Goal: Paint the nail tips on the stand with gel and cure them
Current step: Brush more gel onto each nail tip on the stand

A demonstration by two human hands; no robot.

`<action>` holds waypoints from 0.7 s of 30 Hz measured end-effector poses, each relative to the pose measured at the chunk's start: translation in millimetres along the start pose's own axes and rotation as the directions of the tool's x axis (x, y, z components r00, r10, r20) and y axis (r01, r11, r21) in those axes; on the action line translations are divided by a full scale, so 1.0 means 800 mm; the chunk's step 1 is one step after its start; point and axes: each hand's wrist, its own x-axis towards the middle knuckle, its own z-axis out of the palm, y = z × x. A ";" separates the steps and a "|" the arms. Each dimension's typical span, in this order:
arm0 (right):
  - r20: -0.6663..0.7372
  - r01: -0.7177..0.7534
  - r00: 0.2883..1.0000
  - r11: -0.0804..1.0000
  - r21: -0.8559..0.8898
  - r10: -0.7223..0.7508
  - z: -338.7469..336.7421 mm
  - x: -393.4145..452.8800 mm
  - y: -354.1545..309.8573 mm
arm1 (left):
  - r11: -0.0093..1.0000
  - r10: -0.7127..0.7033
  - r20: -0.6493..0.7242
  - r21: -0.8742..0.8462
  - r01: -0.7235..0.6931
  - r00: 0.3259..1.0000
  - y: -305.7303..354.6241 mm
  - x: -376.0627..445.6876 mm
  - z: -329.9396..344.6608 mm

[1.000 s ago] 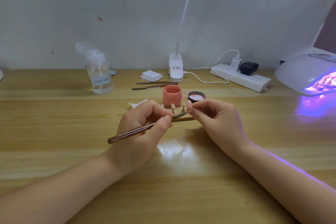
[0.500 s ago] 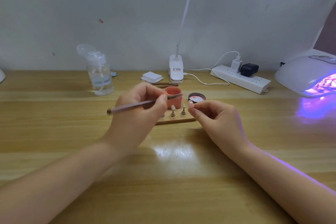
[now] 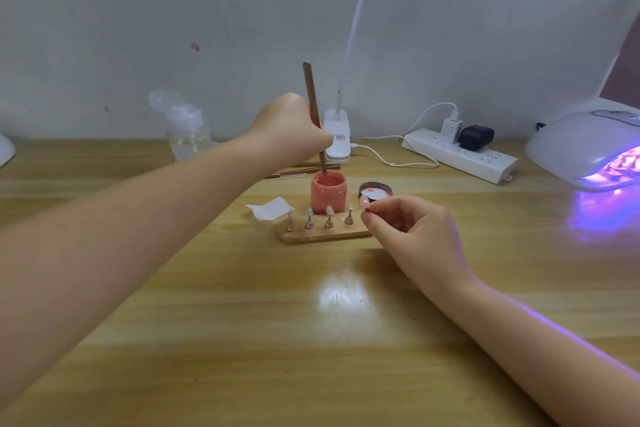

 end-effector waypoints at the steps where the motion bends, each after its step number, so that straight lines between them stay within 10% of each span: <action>1: 0.003 -0.001 1.000 1.000 -0.005 0.001 0.000 0.000 0.000 | 1.000 -0.015 0.034 0.019 0.014 0.999 0.000 0.004 0.002; 13: 0.011 0.008 1.000 1.000 -0.019 -0.008 0.001 0.000 -0.002 | 0.996 -0.092 0.128 0.009 0.092 0.987 -0.019 0.006 0.029; 21: 0.020 0.003 1.000 1.000 -0.027 -0.003 0.000 0.000 -0.003 | 0.890 -0.250 -0.017 -0.399 0.222 0.968 -0.049 0.008 0.005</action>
